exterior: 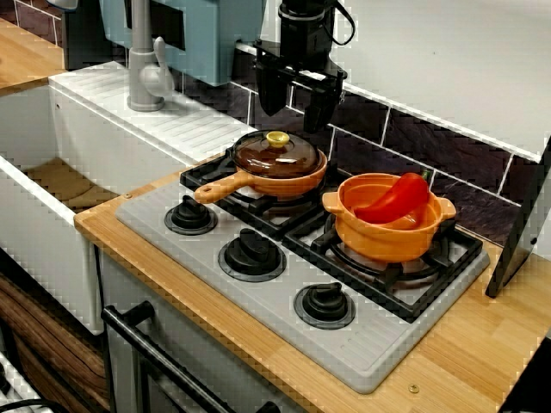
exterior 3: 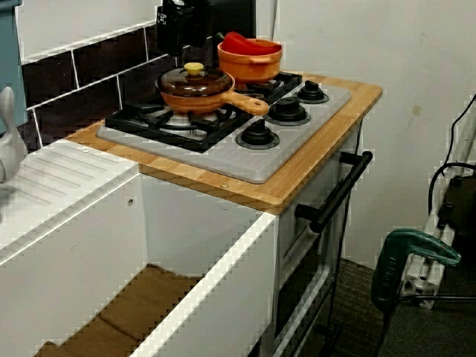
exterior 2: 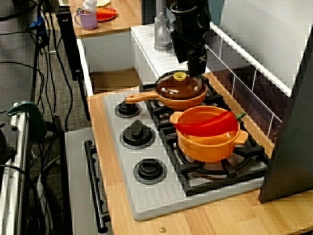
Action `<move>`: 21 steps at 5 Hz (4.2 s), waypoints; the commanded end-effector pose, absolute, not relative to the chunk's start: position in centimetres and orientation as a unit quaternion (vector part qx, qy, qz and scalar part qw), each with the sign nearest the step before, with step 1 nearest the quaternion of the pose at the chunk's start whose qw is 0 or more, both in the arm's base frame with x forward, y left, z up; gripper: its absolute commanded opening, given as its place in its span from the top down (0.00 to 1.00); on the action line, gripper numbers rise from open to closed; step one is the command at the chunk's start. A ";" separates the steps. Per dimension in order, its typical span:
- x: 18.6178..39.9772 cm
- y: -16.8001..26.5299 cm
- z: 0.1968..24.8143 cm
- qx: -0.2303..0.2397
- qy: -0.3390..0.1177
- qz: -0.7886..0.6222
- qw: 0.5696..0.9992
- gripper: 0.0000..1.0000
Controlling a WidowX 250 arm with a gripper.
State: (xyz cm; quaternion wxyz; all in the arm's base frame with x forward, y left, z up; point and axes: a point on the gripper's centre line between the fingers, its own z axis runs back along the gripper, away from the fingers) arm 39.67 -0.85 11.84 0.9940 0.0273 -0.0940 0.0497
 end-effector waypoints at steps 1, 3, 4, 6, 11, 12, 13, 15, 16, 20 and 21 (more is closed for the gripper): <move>38.9 -1.5 13.5 0.029 -0.110 0.039 0.993 0.00; 38.7 -1.3 12.6 0.034 -0.102 0.035 0.994 0.00; 38.5 -1.2 12.9 0.032 -0.100 0.033 0.994 0.00; 38.4 -0.9 13.0 0.030 -0.093 0.032 0.995 0.00; 38.1 0.9 13.7 0.014 -0.092 0.064 0.994 1.00; 38.4 1.5 14.2 0.010 -0.091 0.074 0.993 1.00; 38.2 1.7 14.5 0.012 -0.093 0.077 0.993 0.04; 37.9 1.6 14.5 0.016 -0.095 0.074 0.993 0.00; 37.8 1.4 14.8 0.016 -0.093 0.073 0.993 0.00; 35.4 0.7 13.2 0.027 -0.106 0.044 0.993 0.00; 33.9 0.8 13.3 0.022 -0.113 0.038 0.993 0.00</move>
